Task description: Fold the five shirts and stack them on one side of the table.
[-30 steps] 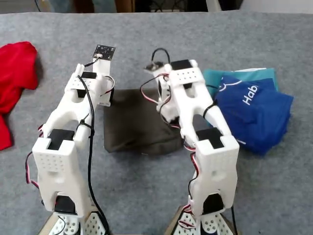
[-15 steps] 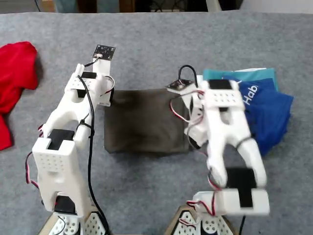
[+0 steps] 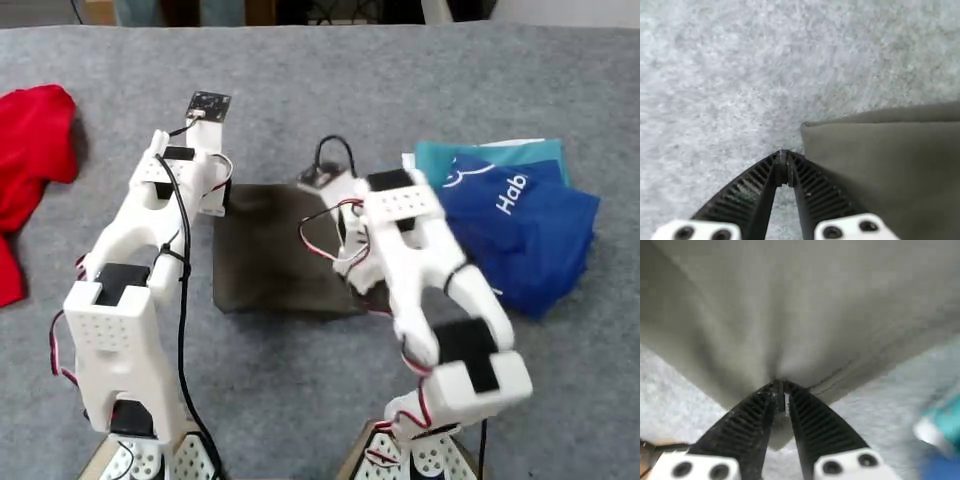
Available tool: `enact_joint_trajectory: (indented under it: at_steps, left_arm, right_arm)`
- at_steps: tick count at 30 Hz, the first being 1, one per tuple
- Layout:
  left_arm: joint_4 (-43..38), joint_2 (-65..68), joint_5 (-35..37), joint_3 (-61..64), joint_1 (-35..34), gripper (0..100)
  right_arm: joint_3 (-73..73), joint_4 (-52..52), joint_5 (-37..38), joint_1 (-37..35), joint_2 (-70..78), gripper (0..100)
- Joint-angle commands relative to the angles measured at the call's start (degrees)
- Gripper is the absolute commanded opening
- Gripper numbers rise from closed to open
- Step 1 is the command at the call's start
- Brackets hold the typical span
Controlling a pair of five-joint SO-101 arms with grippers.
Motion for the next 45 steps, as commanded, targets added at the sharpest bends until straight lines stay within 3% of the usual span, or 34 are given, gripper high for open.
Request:
enact_joint_trajectory:
  at_steps: [1, 8, 16, 22, 32, 40, 45]
  left_arm:
    - [-1.0, -0.1, 2.4, -1.8, -2.5, 3]
    - [-1.0, -0.1, 2.4, -1.8, -2.3, 3]
    - [0.4, -1.2, 2.3, -3.9, -2.2, 3]
    - [10.5, -7.8, 2.3, -11.5, -1.1, 3]
    - [7.7, -1.8, 2.4, -7.7, 1.7, 3]
    - [5.9, 3.5, 2.4, -9.1, 3.6, 3]
    - [5.7, 3.8, 2.4, -10.2, 3.2, 3]
  right_arm:
    - [2.2, -0.6, 0.4, -0.3, 0.7, 1.4]
    - [-0.6, -3.5, 0.6, 2.2, -3.4, 1.4]
    - [-27.6, 3.7, 0.1, 3.6, -4.2, 1.4]
    - [-45.1, 3.5, -0.5, 4.2, 11.2, 1.5]
    - [-76.4, 5.5, -7.8, 5.8, 47.8, 1.5]
    - [-111.0, 15.4, -7.6, 6.0, 62.1, 1.5]
    - [-121.8, 21.9, -7.5, 5.6, 64.6, 1.5]
